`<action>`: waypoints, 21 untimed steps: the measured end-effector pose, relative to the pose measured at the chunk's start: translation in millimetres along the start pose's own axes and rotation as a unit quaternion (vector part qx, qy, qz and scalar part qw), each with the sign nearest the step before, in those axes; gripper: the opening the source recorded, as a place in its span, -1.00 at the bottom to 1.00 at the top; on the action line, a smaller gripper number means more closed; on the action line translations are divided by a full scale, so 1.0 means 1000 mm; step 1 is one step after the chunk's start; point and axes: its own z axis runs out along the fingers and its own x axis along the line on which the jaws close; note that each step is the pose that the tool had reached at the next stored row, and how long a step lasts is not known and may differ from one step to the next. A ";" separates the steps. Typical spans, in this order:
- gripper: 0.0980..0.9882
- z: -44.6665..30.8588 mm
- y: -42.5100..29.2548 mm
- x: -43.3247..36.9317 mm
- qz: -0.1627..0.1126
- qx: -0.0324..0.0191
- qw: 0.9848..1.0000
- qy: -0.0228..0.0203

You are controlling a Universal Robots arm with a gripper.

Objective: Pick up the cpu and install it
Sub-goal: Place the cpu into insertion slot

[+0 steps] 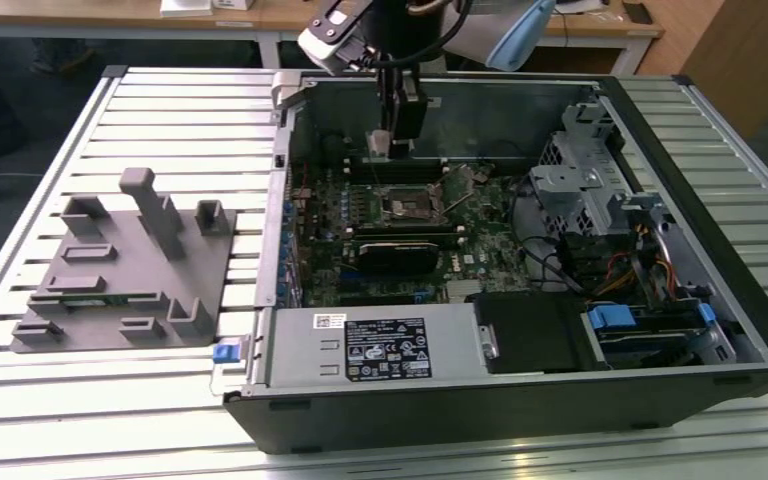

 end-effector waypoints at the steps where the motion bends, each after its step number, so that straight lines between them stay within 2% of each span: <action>1: -0.03 0.0008 0.0000 0.0000 0.000 0.000 1.000 0.000; 10: -0.03 0.0060 0.0002 0.0005 0.002 0.000 1.000 0.000; 21: -0.03 0.0132 0.0043 0.0028 0.005 0.000 1.000 0.000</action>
